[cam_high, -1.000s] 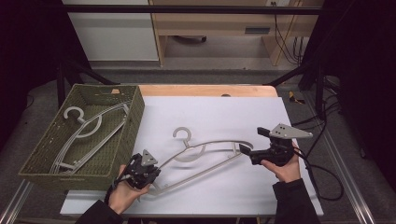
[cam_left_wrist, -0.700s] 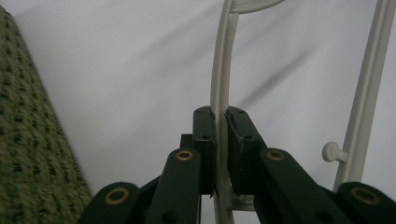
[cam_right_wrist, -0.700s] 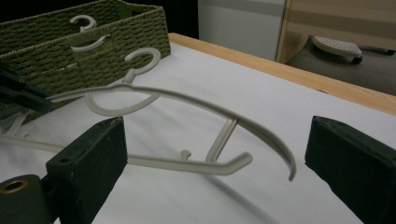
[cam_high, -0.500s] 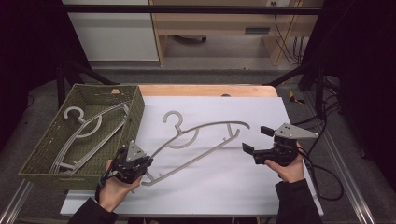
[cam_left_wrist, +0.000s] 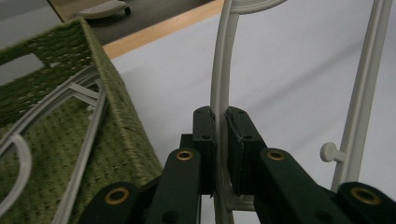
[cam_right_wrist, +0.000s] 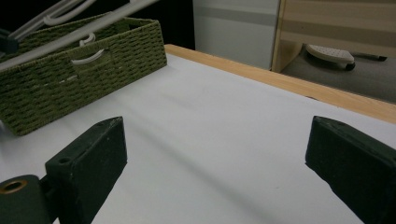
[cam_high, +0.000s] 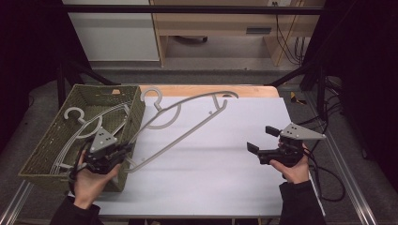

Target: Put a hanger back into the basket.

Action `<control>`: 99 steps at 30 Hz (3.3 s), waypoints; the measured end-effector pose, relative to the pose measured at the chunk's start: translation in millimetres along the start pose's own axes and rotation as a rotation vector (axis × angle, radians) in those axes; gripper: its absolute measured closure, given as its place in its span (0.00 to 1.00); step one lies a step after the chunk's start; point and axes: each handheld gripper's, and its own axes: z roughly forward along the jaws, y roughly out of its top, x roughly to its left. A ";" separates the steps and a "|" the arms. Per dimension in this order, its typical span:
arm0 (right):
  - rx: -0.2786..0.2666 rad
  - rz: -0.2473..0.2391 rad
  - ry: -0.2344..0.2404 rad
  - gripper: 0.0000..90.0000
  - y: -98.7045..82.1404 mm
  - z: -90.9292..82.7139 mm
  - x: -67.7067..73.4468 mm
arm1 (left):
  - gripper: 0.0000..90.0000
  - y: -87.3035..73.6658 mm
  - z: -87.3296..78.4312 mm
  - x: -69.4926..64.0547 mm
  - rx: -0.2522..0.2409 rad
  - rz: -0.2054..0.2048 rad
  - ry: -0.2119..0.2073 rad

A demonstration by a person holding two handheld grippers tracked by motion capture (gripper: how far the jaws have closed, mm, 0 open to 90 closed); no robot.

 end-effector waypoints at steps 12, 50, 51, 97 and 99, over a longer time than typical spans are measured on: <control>-0.003 0.012 -0.009 0.06 -0.9 -1.7 -2.5 | 0.92 13.8 -30.5 53.3 -0.023 0.009 0.114; 0.006 0.001 -0.028 0.04 -1.6 2.0 -0.5 | 0.92 -37.7 -38.1 156.3 0.093 -0.040 0.299; 0.007 -0.001 -0.028 0.04 -1.6 2.1 -0.5 | 0.92 -39.8 -37.8 157.7 0.095 -0.038 0.303; 0.026 0.000 -0.030 0.03 -4.1 5.6 -0.8 | 0.91 -96.7 -25.5 172.1 0.294 -0.070 0.400; 0.027 0.001 -0.029 0.04 -4.1 5.6 -0.6 | 0.91 -95.9 -25.0 168.0 0.292 -0.079 0.409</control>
